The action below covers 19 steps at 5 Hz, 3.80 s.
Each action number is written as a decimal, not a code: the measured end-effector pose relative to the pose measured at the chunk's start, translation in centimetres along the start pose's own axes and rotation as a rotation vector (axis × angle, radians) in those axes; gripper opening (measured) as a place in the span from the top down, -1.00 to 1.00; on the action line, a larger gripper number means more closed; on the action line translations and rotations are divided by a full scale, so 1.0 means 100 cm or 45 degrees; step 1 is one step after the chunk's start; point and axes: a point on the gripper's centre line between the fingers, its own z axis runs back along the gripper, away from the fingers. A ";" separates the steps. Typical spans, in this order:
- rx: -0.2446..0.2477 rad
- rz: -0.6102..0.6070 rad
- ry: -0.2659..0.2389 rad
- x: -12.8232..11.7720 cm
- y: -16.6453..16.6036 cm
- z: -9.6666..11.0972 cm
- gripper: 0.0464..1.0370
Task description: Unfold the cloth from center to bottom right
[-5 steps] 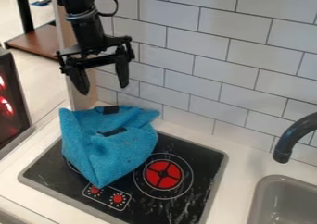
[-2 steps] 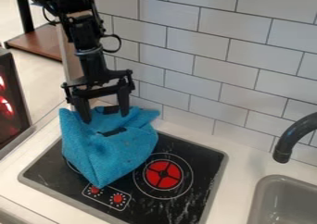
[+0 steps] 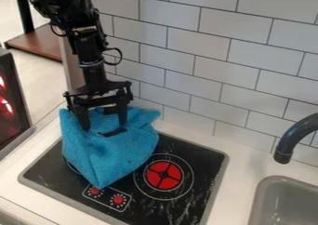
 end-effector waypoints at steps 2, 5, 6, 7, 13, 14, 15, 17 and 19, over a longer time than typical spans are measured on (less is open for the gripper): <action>0.051 -0.009 -0.018 0.008 0.007 -0.020 -0.92; 0.176 -0.101 -0.110 -0.006 -0.003 -0.027 0.22; 0.185 -0.086 -0.127 -0.005 -0.001 -0.026 0.63; 0.184 -0.072 -0.162 -0.004 -0.002 -0.017 0.90; 0.007 -0.461 -0.171 -0.097 -0.090 0.020 0.99; 0.007 -0.558 -0.173 -0.118 -0.102 0.008 0.99; 0.036 -0.574 -0.179 -0.121 -0.098 -0.008 0.99; 0.044 -0.652 -0.180 -0.135 -0.098 -0.030 0.99; 0.055 -0.713 -0.144 -0.152 -0.097 -0.037 0.68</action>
